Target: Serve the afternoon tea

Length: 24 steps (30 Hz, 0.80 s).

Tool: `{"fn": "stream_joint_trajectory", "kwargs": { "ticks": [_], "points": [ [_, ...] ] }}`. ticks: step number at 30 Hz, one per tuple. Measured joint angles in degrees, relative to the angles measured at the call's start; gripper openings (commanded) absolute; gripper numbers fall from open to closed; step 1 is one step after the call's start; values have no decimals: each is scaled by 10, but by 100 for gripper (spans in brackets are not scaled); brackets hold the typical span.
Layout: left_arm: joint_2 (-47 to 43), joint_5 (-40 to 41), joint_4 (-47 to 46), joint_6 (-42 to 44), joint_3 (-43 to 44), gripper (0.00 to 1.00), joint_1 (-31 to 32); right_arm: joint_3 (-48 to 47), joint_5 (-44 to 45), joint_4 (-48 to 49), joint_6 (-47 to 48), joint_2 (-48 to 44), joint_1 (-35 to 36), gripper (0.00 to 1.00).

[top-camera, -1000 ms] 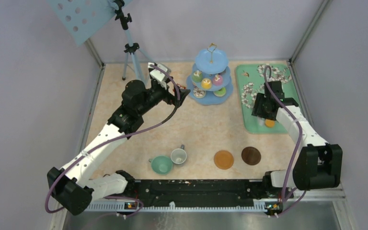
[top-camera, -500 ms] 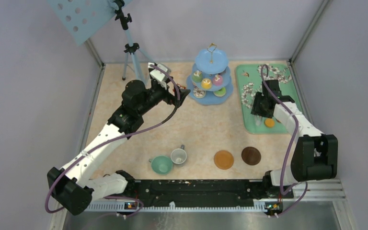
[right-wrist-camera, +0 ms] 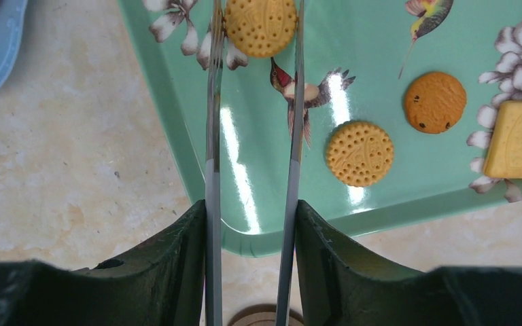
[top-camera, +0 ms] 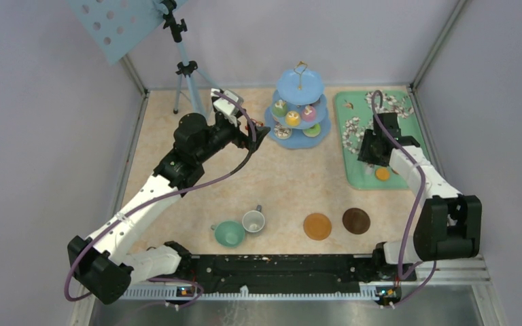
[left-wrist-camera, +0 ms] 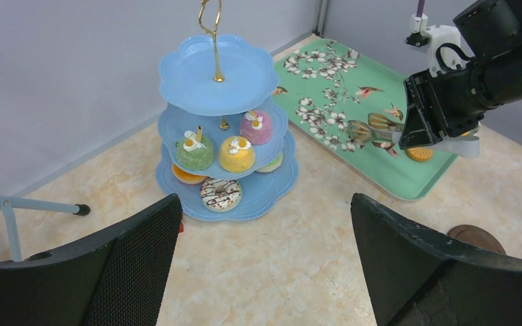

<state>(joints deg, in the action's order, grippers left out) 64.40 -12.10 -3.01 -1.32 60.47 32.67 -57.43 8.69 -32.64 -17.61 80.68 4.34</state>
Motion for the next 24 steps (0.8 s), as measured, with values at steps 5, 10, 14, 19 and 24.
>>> {"fn": "stream_joint_trajectory", "kwargs": {
  "ticks": [5,10,14,19,24],
  "points": [
    [0,0,0,0,0,99,0,0,9,1,-3,-46,0,12],
    [0,0,0,0,0,99,0,13,7,10,-7,-85,-5,10],
    [0,0,0,0,0,99,0,16,-29,18,-4,-90,-11,10],
    [8,2,23,-5,18,99,2,-22,-99,22,0,-92,-11,10],
    [24,12,68,-20,76,99,4,-145,-155,38,-2,-70,-2,10]
  ]
}}
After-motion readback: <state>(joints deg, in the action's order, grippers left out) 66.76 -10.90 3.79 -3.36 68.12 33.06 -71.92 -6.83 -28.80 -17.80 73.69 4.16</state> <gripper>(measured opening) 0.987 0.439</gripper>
